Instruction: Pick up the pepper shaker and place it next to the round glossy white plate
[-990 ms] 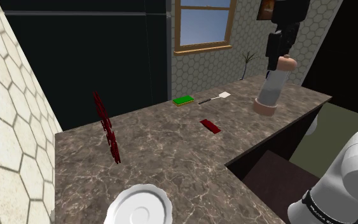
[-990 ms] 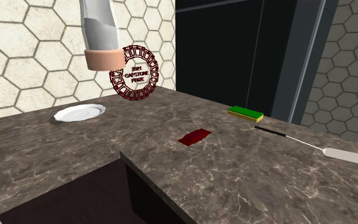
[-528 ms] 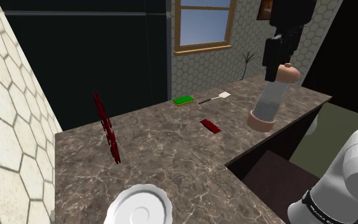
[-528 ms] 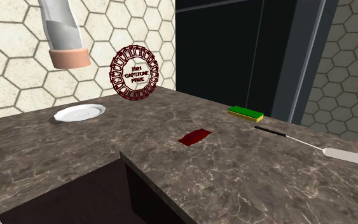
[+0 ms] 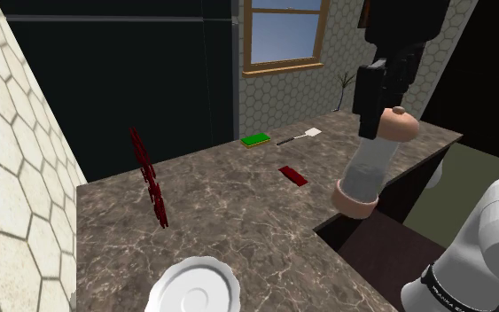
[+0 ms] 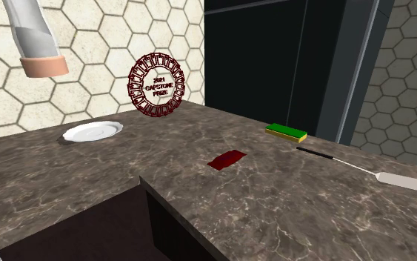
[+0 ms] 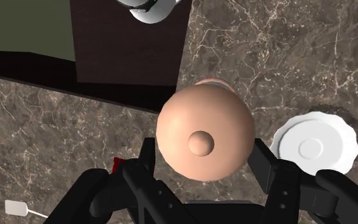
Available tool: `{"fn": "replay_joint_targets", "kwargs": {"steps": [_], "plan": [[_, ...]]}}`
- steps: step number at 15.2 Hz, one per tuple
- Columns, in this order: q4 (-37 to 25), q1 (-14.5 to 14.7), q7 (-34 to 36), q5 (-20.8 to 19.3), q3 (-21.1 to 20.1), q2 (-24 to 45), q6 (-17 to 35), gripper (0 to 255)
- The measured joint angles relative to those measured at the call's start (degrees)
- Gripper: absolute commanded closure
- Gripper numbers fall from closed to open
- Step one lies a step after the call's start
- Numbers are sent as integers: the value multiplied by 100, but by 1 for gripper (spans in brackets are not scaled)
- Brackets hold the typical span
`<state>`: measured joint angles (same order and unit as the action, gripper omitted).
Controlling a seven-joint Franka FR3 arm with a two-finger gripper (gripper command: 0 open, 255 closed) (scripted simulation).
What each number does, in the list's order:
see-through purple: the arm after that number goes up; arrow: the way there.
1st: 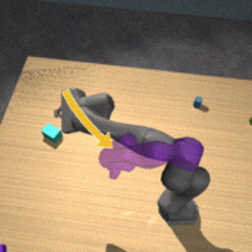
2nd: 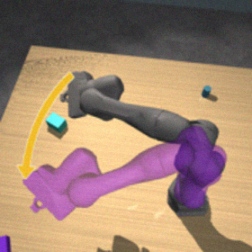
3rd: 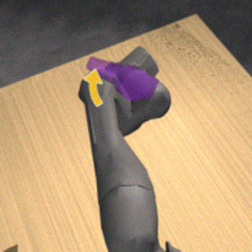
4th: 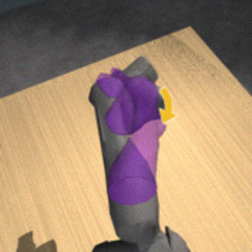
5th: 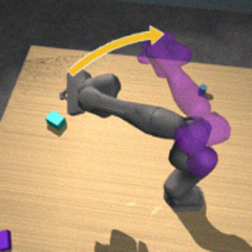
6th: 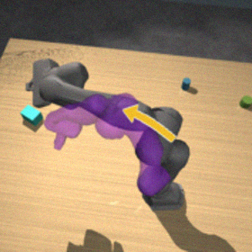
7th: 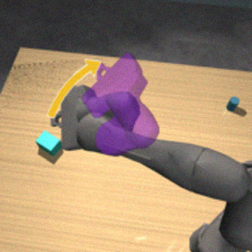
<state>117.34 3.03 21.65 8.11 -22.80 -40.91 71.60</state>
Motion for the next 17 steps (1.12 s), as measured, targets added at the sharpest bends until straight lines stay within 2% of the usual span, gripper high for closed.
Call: {"fn": "replay_joint_targets", "kwargs": {"steps": [9,14,17], "plan": [[-835,-12,1302,639,-1189,565,-93,255],[-1544,-154,2176,835,-2056,1131,-98,255],[-2051,-351,2787,798,-2771,1659,-12,255]]}}
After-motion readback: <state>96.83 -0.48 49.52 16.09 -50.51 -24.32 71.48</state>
